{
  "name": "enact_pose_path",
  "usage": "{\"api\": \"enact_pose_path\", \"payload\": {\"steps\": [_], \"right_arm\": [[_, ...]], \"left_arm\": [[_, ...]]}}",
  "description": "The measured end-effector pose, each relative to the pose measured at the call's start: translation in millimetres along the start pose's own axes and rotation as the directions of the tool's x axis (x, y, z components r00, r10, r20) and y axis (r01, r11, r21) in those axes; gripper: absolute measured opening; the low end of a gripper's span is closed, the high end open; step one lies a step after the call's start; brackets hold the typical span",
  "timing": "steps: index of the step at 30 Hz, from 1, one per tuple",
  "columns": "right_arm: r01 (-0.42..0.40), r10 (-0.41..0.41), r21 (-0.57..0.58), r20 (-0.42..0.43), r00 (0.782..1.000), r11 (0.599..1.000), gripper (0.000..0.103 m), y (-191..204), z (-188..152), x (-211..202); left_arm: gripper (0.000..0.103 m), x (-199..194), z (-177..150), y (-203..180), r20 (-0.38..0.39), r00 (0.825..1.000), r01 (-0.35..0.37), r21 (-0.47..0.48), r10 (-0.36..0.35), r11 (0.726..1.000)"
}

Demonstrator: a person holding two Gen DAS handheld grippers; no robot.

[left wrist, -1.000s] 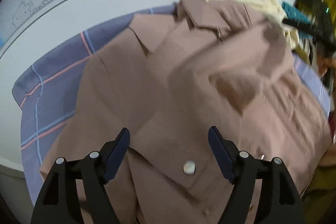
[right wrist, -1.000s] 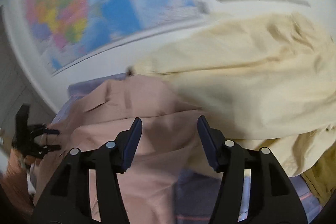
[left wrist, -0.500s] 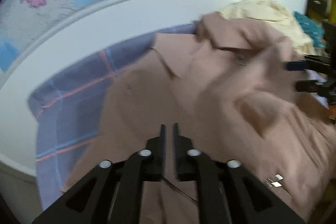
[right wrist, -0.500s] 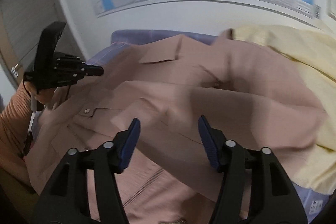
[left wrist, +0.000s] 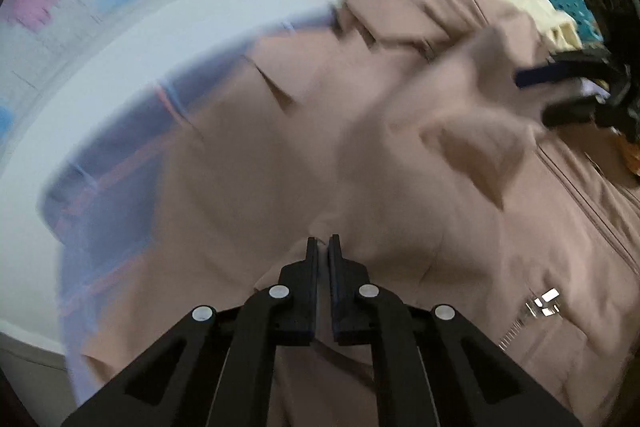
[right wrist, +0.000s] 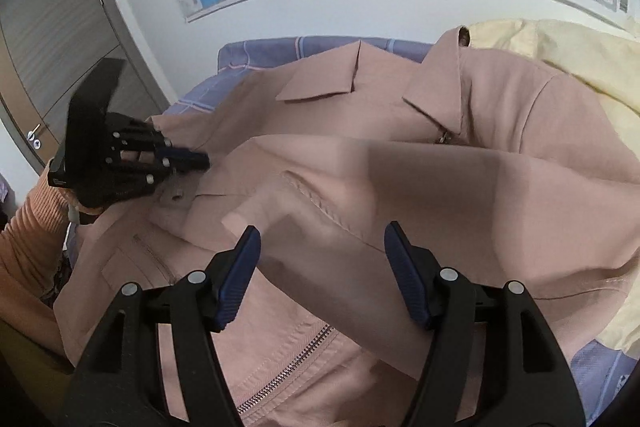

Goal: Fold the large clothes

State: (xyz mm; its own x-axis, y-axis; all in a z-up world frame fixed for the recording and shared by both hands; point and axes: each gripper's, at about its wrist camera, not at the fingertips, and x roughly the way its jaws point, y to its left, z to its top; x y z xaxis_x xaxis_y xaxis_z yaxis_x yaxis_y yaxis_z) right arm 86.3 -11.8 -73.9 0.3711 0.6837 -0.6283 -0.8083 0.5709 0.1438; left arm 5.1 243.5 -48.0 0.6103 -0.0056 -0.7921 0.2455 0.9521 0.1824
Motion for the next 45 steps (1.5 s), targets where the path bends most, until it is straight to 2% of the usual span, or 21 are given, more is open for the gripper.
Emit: {"api": "enact_pose_path", "payload": {"steps": [4, 5, 7, 12, 14, 15, 18, 20, 21, 23, 27, 29, 32, 33, 34, 36, 38, 40, 41, 44, 45], "right_arm": [[0.006, -0.006, 0.011, 0.020, 1.000, 1.000, 0.064, -3, 5, -2], [0.010, -0.010, 0.015, 0.023, 1.000, 1.000, 0.065, -4, 6, -2], [0.003, -0.003, 0.028, 0.020, 1.000, 1.000, 0.065, -6, 5, 0], [0.009, -0.008, 0.027, -0.013, 1.000, 1.000, 0.065, -5, 2, 10], [0.008, -0.007, 0.027, -0.027, 1.000, 1.000, 0.065, -4, 3, 15], [0.005, -0.005, 0.025, -0.033, 0.999, 1.000, 0.065, -3, 4, 19], [0.006, -0.007, -0.003, -0.063, 0.998, 1.000, 0.065, 3, 9, 35], [0.029, -0.029, -0.002, -0.100, 0.995, 1.000, 0.065, 2, 12, 52], [0.041, -0.041, -0.004, -0.108, 0.993, 0.999, 0.062, 0, 12, 56], [0.087, -0.086, 0.000, -0.104, 0.991, 0.996, 0.060, -6, 14, 60], [0.075, -0.069, 0.054, -0.100, 0.993, 0.996, 0.063, -13, 13, 54], [0.049, -0.043, 0.050, -0.105, 0.994, 0.998, 0.064, -4, 11, 48], [-0.105, 0.105, 0.003, -0.096, 0.990, 0.994, 0.064, 28, 13, 37], [-0.146, 0.143, -0.021, -0.097, 0.985, 0.989, 0.065, 40, 15, 35], [-0.216, 0.210, -0.056, -0.101, 0.973, 0.975, 0.065, 60, 17, 34], [-0.325, 0.312, -0.111, -0.120, 0.942, 0.939, 0.067, 95, 21, 38], [-0.442, 0.417, -0.152, -0.167, 0.893, 0.884, 0.068, 137, 24, 53], [-0.491, 0.449, -0.198, -0.223, 0.865, 0.848, 0.068, 174, 24, 75], [-0.503, 0.453, -0.212, -0.245, 0.857, 0.838, 0.069, 186, 24, 84], [-0.565, 0.489, -0.205, -0.326, 0.809, 0.799, 0.072, 222, 22, 119], [-0.570, 0.488, -0.196, -0.346, 0.801, 0.798, 0.071, 232, 21, 133]], "left_arm": [[0.004, -13, 11, 16, 0.040, 0.999, -0.004, -0.046, 0.006, 0.999], [0.004, -13, 14, 17, 0.041, 0.999, -0.030, -0.049, 0.032, 0.998], [0.005, -9, 14, 21, 0.023, 0.997, -0.078, -0.053, 0.080, 0.996], [0.007, 9, 8, 29, -0.021, 0.994, -0.108, -0.071, 0.107, 0.992], [0.007, 16, 8, 30, -0.028, 0.988, -0.156, -0.071, 0.154, 0.985], [0.012, 18, 10, 32, -0.027, 0.985, -0.171, -0.081, 0.169, 0.982], [0.053, 6, 10, 48, -0.018, 0.992, -0.125, -0.141, 0.123, 0.982], [0.053, -12, 8, 58, 0.023, 0.994, -0.103, -0.173, 0.109, 0.979], [0.055, -26, 3, 64, 0.047, 0.990, -0.119, -0.191, 0.130, 0.974], [0.065, -46, -7, 73, 0.062, 0.988, -0.125, -0.228, 0.142, 0.966], [0.072, -68, -43, 78, 0.011, 0.987, -0.154, -0.245, 0.162, 0.957], [0.072, -70, -61, 74, -0.029, 0.985, -0.170, -0.243, 0.168, 0.955], [0.072, -67, -81, 70, -0.058, 0.986, -0.169, -0.247, 0.159, 0.954], [0.070, -67, -86, 69, -0.061, 0.984, -0.175, -0.250, 0.165, 0.952], [0.060, -67, -91, 70, -0.061, 0.986, -0.163, -0.268, 0.153, 0.950], [0.050, -69, -96, 77, -0.061, 0.991, -0.136, -0.312, 0.123, 0.940], [0.050, -74, -98, 83, -0.044, 0.992, -0.124, -0.357, 0.116, 0.926], [0.058, -85, -100, 89, -0.014, 0.992, -0.124, -0.389, 0.128, 0.913], [0.059, -93, -100, 91, 0.005, 0.990, -0.129, -0.401, 0.143, 0.907], [0.061, -112, -102, 97, 0.042, 0.985, -0.135, -0.425, 0.168, 0.895], [0.061, -115, -102, 98, 0.047, 0.984, -0.135, -0.427, 0.171, 0.894]]}}
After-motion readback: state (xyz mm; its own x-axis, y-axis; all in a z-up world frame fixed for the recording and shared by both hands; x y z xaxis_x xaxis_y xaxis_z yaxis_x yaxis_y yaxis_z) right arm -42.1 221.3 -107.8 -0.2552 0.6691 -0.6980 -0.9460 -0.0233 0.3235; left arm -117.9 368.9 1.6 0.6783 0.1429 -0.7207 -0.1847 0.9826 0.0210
